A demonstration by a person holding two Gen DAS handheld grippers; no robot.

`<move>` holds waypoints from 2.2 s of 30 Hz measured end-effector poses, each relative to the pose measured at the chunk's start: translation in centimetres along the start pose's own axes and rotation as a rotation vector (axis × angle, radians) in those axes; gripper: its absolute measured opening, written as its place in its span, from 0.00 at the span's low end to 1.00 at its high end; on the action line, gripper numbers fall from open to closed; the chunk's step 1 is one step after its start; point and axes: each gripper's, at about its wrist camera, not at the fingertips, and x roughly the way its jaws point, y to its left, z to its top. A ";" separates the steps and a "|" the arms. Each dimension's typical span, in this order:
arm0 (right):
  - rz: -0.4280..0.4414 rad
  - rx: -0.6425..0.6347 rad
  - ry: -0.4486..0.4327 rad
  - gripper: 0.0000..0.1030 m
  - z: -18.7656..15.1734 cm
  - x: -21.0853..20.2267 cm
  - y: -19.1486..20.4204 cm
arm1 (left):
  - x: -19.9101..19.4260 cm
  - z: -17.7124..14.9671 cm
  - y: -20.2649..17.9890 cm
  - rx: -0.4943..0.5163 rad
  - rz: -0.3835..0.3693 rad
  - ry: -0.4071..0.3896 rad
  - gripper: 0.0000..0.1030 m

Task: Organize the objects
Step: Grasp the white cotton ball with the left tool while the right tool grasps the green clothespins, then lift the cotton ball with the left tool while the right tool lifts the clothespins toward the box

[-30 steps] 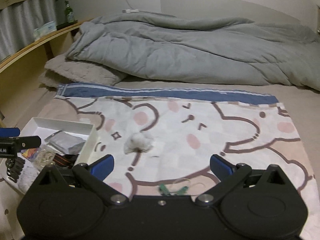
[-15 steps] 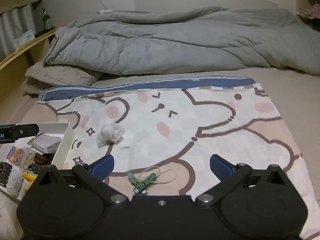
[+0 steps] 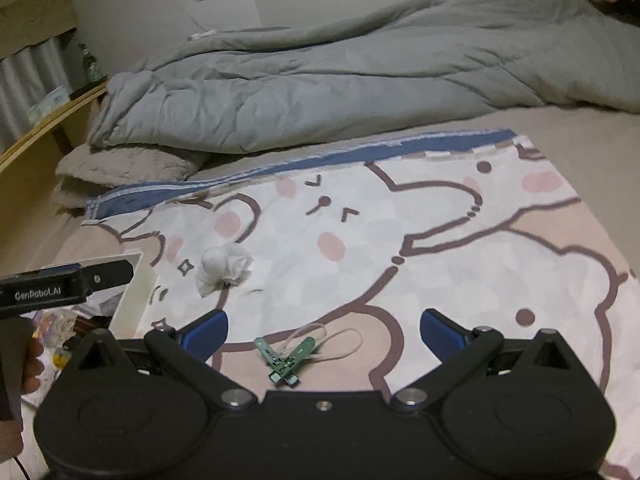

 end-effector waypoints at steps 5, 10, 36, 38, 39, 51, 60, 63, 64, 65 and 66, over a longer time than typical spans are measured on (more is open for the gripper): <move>-0.047 -0.021 0.027 1.00 -0.8 1.6 -0.1 | 2.1 0.4 -0.2 0.060 -0.044 0.002 0.93; -0.028 -0.026 0.080 1.00 -1.6 3.2 0.0 | 4.6 0.4 -1.2 0.218 -0.102 0.026 0.86; 0.065 -0.127 0.185 0.62 -2.7 8.8 2.9 | 14.5 -0.6 -2.4 0.543 -0.170 0.130 0.42; 0.057 -0.154 0.185 0.52 -2.8 9.0 3.0 | 14.4 -0.4 -2.2 0.519 -0.172 0.134 0.40; 0.056 -0.158 0.189 0.44 -2.8 9.1 3.0 | 14.3 -0.2 -2.1 0.499 -0.176 0.139 0.39; 0.064 -0.152 0.174 0.25 -1.7 7.6 2.8 | 10.2 0.6 -1.7 0.338 -0.170 0.161 0.37; 0.065 -0.131 0.115 0.25 0.0 4.5 3.1 | 4.4 1.2 -1.6 0.277 -0.137 0.128 0.37; 0.072 -0.126 0.098 0.25 0.4 3.5 3.2 | 2.3 1.5 -1.3 0.258 -0.128 0.114 0.37; 0.075 -0.125 0.091 0.25 0.5 3.2 3.3 | 1.6 1.6 -1.2 0.247 -0.123 0.107 0.37; 0.076 -0.124 0.083 0.25 0.6 2.9 3.3 | 1.0 1.6 -1.1 0.237 -0.116 0.100 0.37; 0.076 -0.125 0.073 0.25 0.6 2.6 3.5 | 0.3 1.6 -0.9 0.231 -0.109 0.091 0.37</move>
